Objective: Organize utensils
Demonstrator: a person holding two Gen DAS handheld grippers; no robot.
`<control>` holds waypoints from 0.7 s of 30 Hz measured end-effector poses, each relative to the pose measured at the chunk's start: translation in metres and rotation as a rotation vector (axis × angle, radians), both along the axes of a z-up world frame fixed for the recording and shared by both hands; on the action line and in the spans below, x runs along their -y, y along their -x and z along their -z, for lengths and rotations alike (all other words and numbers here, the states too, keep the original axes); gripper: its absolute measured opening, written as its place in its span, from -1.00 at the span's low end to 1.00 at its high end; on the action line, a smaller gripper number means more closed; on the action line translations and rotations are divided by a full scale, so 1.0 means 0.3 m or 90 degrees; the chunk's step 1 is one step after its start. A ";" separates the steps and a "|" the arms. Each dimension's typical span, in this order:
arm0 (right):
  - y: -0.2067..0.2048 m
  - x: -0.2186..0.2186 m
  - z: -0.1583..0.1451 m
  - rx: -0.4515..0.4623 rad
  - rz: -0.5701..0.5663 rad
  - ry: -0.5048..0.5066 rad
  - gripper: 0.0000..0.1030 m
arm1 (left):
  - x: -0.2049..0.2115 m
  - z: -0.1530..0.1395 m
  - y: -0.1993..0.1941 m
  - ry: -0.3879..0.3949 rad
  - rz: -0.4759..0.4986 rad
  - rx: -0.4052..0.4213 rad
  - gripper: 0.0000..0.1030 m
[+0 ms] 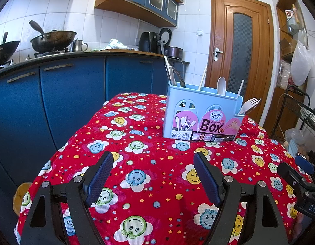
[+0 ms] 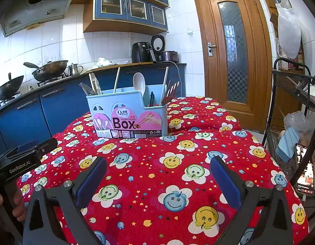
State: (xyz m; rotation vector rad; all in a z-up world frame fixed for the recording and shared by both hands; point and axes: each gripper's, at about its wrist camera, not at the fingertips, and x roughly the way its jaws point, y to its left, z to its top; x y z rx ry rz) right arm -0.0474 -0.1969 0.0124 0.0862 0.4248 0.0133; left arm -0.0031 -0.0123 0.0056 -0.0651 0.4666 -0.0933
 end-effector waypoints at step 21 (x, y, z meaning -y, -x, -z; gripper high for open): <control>-0.001 0.002 0.000 0.000 0.000 -0.002 1.00 | 0.013 -0.012 -0.001 0.002 0.000 0.004 0.59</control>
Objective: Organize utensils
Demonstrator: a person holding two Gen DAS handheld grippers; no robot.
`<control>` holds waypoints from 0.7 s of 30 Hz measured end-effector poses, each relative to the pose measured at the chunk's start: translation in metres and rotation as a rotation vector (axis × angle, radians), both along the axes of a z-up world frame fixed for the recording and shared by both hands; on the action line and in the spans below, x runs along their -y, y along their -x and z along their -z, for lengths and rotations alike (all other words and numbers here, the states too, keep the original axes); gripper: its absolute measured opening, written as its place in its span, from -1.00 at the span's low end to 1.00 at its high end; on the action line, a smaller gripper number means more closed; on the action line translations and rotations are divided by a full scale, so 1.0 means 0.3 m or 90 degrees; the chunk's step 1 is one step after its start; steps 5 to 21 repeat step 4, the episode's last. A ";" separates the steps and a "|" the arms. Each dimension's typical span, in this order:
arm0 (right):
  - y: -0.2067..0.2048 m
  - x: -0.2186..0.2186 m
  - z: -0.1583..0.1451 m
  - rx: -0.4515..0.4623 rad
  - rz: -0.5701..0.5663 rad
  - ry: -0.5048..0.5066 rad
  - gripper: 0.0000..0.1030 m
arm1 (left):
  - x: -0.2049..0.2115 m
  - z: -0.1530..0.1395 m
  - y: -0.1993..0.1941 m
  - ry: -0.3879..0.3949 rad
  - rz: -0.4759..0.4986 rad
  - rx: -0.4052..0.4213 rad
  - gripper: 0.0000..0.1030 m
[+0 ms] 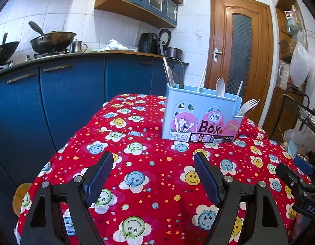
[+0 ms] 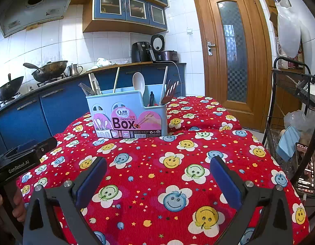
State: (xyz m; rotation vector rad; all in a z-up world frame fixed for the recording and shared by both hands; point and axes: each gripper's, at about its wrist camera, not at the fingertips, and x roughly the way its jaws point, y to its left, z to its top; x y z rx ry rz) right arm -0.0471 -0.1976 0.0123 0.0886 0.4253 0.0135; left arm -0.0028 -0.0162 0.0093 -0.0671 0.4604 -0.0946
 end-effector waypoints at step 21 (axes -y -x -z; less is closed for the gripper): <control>0.000 0.000 0.000 0.000 0.000 0.000 1.00 | -0.001 0.000 0.001 0.000 0.000 0.000 0.59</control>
